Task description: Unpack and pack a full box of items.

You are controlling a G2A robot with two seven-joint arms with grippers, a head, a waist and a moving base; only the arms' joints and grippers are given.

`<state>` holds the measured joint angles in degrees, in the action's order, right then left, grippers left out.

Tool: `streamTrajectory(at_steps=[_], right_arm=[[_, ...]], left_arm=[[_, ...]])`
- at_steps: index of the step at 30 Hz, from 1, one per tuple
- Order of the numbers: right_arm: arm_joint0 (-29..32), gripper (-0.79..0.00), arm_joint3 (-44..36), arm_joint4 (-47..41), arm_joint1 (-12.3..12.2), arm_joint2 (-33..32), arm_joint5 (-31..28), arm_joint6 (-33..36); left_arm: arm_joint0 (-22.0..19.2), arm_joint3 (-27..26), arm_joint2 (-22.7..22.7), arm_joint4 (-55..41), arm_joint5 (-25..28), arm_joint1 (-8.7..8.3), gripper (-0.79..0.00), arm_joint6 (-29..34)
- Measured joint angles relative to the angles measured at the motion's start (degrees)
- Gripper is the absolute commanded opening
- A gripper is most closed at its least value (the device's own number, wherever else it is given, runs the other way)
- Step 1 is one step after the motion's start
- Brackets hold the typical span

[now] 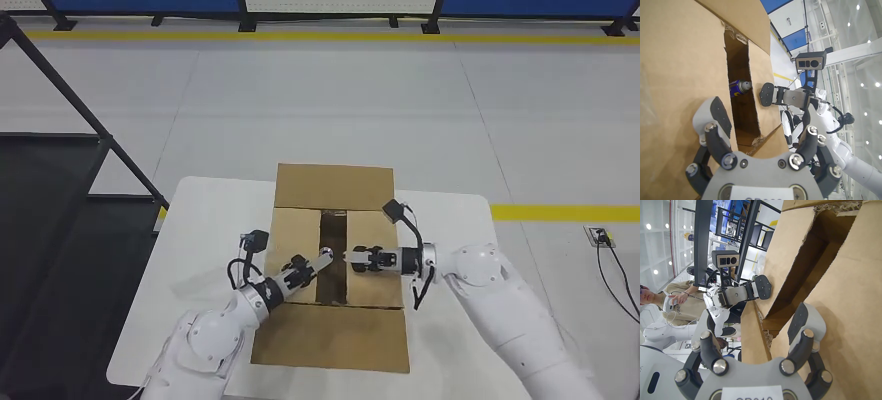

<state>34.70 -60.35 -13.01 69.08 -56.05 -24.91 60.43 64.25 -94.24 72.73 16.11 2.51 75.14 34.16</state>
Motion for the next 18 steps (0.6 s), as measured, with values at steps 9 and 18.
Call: streamTrajectory(at_steps=[9, 18], right_arm=[[-0.22, 0.000, 0.37, -1.22, 0.17, -0.23, -0.19, -0.09], [1.07, 0.000, -3.66, -5.13, -1.02, -4.56, -2.26, 2.66]], left_arm=[[-0.54, 0.71, -0.66, -0.20, -0.70, -0.05, 0.000, -1.04], [2.69, -7.11, 2.94, -2.61, 2.58, -0.88, 0.000, -0.19]])
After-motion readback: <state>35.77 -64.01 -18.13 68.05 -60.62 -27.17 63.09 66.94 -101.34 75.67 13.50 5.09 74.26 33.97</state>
